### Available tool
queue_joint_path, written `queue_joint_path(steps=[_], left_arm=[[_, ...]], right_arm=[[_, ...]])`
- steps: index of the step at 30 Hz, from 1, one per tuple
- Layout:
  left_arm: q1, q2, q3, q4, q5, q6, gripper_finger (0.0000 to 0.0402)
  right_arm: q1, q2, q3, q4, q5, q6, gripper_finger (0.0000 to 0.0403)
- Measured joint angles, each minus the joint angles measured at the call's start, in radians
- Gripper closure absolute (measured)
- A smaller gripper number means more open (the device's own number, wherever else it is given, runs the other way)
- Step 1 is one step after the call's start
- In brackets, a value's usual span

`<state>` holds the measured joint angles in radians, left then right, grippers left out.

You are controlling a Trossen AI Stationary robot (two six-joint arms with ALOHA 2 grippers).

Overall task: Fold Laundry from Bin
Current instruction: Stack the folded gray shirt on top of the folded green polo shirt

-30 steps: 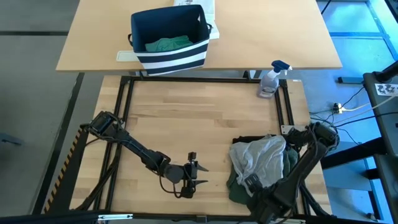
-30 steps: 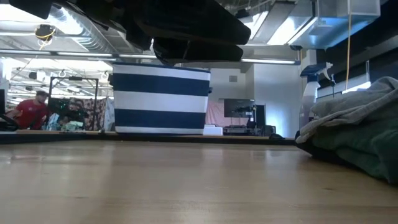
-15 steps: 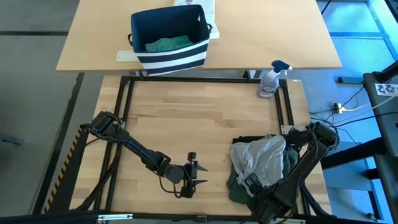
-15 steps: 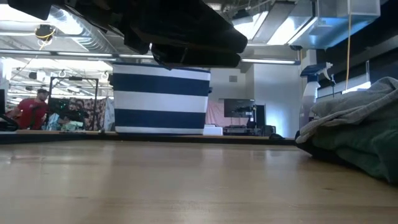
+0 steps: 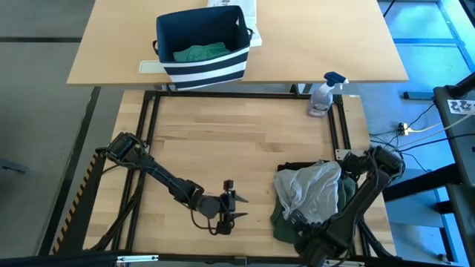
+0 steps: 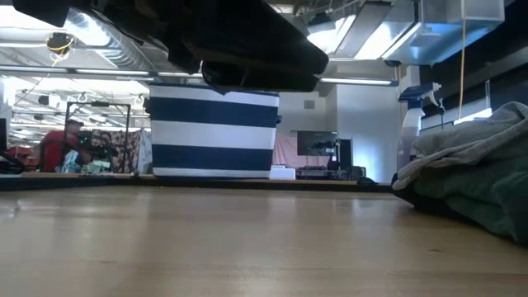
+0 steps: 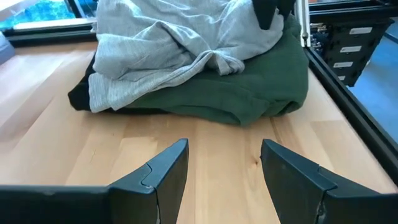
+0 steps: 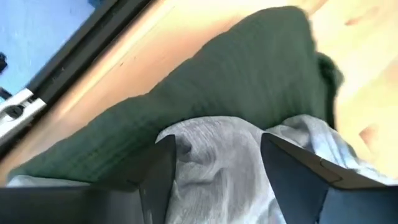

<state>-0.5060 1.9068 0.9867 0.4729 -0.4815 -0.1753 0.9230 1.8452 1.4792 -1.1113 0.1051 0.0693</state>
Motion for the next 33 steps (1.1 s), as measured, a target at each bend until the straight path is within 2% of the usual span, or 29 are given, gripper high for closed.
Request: queue_joint_path(steps=[7,13,17,21,22,33], left_arm=[[0.009,0.000,0.000,-0.050,-0.002,-0.041,0.0206],[0.009,0.000,0.000,-0.055,-0.001,-0.044,0.0206],[0.009,0.000,0.000,-0.055,-0.001,-0.044,0.0206],[0.008,0.000,0.000,-0.055,0.000,-0.044,0.0206],[0.008,0.000,0.000,-0.055,0.000,-0.044,0.0206],[-0.005,0.000,0.000,-0.055,0.029,-0.069,0.0206]], right_arm=[[0.000,0.069,0.000,-0.047,-0.056,-0.054,0.0196],[0.000,0.067,0.000,-0.046,-0.057,-0.051,0.0234],[-0.001,0.062,0.014,-0.039,-0.054,-0.026,0.0291],[-0.009,0.062,0.060,-0.036,-0.043,0.026,0.0376],[-0.012,0.062,0.076,-0.040,-0.027,0.044,0.0387],[-0.014,0.055,0.179,-0.064,0.200,0.294,0.0392]])
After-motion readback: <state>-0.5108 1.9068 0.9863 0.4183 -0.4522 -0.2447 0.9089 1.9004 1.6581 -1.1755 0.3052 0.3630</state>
